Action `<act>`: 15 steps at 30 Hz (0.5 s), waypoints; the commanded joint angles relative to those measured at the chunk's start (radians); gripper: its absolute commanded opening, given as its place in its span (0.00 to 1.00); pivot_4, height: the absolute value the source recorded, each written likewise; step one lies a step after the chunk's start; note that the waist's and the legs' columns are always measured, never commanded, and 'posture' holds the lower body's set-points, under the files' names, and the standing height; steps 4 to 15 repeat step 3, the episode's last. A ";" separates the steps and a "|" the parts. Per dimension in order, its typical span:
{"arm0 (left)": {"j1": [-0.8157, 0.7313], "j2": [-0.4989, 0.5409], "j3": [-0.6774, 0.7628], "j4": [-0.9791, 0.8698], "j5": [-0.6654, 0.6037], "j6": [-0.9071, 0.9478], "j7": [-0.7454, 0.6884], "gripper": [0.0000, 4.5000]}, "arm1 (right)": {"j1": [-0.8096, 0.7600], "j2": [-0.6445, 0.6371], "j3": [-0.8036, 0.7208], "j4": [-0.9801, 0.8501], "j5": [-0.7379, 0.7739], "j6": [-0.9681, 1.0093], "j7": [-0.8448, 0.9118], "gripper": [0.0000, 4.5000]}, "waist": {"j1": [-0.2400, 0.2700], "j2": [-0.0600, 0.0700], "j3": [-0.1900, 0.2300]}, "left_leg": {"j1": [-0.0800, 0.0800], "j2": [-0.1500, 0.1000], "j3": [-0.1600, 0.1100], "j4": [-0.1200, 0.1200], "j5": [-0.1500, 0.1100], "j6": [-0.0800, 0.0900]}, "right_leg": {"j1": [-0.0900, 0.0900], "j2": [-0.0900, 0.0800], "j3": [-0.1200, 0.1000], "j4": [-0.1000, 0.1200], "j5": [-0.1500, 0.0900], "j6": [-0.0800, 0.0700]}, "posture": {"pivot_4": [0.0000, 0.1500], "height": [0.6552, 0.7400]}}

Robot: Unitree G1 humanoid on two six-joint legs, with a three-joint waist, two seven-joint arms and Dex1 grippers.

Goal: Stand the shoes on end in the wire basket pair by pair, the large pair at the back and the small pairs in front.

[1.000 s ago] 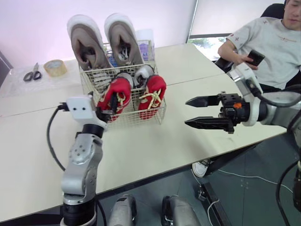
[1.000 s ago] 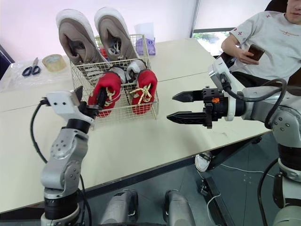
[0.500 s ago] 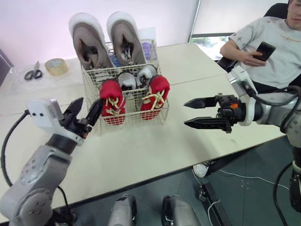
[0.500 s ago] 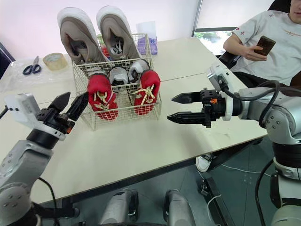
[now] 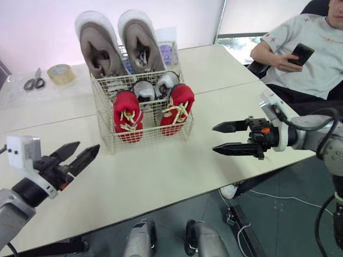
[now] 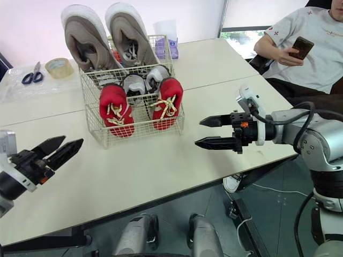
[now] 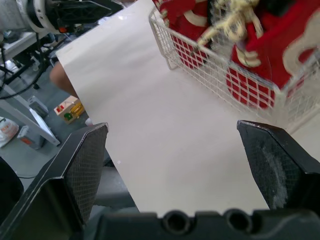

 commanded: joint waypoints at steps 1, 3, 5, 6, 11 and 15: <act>0.004 0.007 0.024 0.037 0.015 -0.026 -0.036 0.82 | 0.006 0.005 -0.024 -0.017 -0.012 -0.032 -0.001 1.00 | 0.002 0.000 0.000 | 0.001 0.000 0.002 0.000 -0.001 -0.002 | -0.001 0.000 0.000 0.001 0.000 -0.001 | 1.00 1.00; 0.007 0.006 0.023 0.064 0.040 -0.029 -0.044 0.82 | 0.010 0.014 -0.030 -0.020 -0.008 -0.032 -0.006 1.00 | 0.002 0.000 0.000 | 0.002 -0.001 0.003 0.000 -0.004 -0.004 | -0.001 0.002 -0.001 0.003 0.001 -0.001 | 1.00 1.00; 0.007 0.006 0.023 0.064 0.040 -0.029 -0.044 0.82 | 0.010 0.014 -0.030 -0.020 -0.008 -0.032 -0.006 1.00 | 0.002 0.000 0.000 | 0.002 -0.001 0.003 0.000 -0.004 -0.004 | -0.001 0.002 -0.001 0.003 0.001 -0.001 | 1.00 1.00; 0.007 0.006 0.023 0.064 0.040 -0.029 -0.044 0.82 | 0.010 0.014 -0.030 -0.020 -0.008 -0.032 -0.006 1.00 | 0.002 0.000 0.000 | 0.002 -0.001 0.003 0.000 -0.004 -0.004 | -0.001 0.002 -0.001 0.003 0.001 -0.001 | 1.00 1.00; 0.007 0.006 0.023 0.064 0.040 -0.029 -0.044 0.82 | 0.010 0.014 -0.030 -0.020 -0.008 -0.032 -0.006 1.00 | 0.002 0.000 0.000 | 0.002 -0.001 0.003 0.000 -0.004 -0.004 | -0.001 0.002 -0.001 0.003 0.001 -0.001 | 1.00 1.00; 0.007 0.006 0.023 0.064 0.040 -0.029 -0.044 0.82 | 0.010 0.014 -0.030 -0.020 -0.008 -0.032 -0.006 1.00 | 0.002 0.000 0.000 | 0.002 -0.001 0.003 0.000 -0.004 -0.004 | -0.001 0.002 -0.001 0.003 0.001 -0.001 | 1.00 1.00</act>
